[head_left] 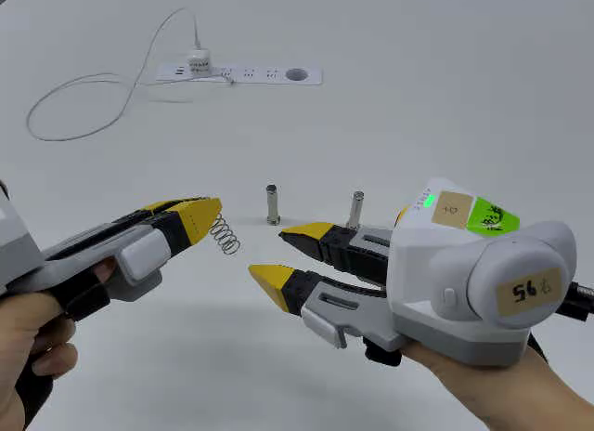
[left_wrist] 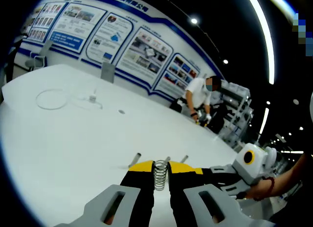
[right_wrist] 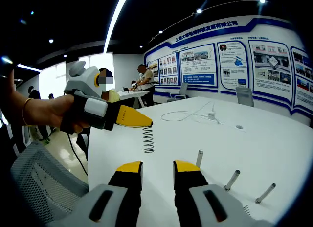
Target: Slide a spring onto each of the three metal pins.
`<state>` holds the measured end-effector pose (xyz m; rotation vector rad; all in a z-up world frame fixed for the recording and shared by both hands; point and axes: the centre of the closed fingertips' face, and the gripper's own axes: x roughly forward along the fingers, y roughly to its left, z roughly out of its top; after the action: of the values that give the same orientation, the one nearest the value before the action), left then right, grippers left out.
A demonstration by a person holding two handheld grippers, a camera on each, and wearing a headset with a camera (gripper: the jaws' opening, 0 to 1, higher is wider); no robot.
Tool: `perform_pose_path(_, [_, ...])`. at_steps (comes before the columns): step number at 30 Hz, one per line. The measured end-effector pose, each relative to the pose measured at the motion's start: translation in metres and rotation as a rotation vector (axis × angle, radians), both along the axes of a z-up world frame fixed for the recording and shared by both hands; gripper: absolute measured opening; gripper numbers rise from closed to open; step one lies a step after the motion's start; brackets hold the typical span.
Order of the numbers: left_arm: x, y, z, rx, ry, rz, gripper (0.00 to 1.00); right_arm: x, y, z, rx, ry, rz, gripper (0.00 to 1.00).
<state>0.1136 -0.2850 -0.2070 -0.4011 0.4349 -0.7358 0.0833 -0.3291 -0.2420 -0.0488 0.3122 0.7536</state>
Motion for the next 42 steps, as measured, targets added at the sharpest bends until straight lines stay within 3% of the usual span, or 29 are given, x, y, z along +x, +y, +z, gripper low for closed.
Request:
perform_pose_path(4, [0.005, -0.002, 0.007, 0.026, -0.052, 0.009, 0.1, 0.001, -0.011, -0.001, 0.005, 0.023, -0.045, 0.33])
perform_pose_path(13, [0.02, -0.01, 0.012, 0.214, -0.195, -0.021, 0.1, 0.0, -0.042, -0.008, -0.003, 0.064, -0.143, 0.46])
perform_pose_path(20, [0.034, -0.024, 0.011, 0.3, -0.278, -0.054, 0.1, -0.003, -0.065, -0.009, 0.007, 0.088, -0.215, 0.48])
perform_pose_path(25, [0.044, -0.033, 0.01, 0.332, -0.329, -0.071, 0.1, -0.005, -0.078, -0.009, 0.014, 0.101, -0.251, 0.49])
perform_pose_path(37, [0.067, -0.049, -0.006, 0.37, -0.366, -0.07, 0.1, -0.007, -0.095, -0.019, -0.003, 0.141, -0.279, 0.5])
perform_pose_path(42, [0.073, -0.052, -0.016, 0.373, -0.351, -0.073, 0.1, -0.009, -0.097, -0.023, -0.005, 0.163, -0.271, 0.5])
